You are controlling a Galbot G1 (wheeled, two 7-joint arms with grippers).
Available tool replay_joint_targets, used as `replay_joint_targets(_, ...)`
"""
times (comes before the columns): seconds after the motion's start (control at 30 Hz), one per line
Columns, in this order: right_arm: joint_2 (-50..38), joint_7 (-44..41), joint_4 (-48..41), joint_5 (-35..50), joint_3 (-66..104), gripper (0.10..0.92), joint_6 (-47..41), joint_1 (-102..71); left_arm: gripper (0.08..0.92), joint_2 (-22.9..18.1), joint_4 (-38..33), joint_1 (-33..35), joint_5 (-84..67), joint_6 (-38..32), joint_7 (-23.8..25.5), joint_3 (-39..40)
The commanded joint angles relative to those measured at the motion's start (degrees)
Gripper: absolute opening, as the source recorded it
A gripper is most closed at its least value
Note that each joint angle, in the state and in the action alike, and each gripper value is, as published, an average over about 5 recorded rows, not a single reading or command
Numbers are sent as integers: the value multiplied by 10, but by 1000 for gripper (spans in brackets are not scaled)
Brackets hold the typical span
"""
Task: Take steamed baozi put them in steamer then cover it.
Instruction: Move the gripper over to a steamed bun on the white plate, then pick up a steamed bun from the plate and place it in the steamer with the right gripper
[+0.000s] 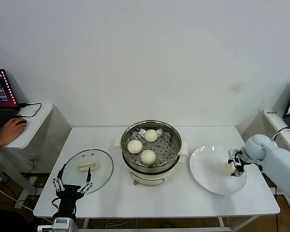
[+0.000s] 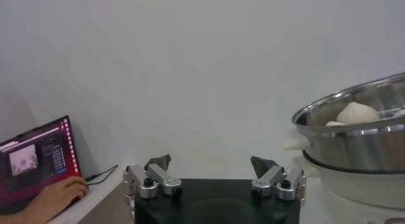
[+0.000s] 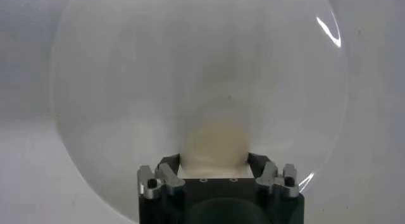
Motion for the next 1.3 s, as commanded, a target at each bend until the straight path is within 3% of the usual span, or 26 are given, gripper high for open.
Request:
replay_joint_targets(0.03,-5,-3,10,10,-5,581,-4,14,823,0,-1,1,0,-1,0,-1)
replay_joint_targets(0.3,-71,-14,106,80,-90,569,-39,120,823,0,-6,3,0,-1,-1,-2)
replay_joint_targets(0.57,-111,2,240,238,-270,572,-114,370,823,3,-7,4,0,-1,0,-2)
replay_joint_targets(0.8,-36,64,283,395,-400,584,-199,551,823,2,-8,-2,-2,-2,-2,2)
replay_joint_targets(1.03,68,145,290,518,-438,585,-296,566,823,-2,-10,-5,-4,-7,-4,3)
replay_joint_targets(1.3,153,201,264,568,-458,585,-336,519,823,-6,-3,-9,-1,-14,-6,2)
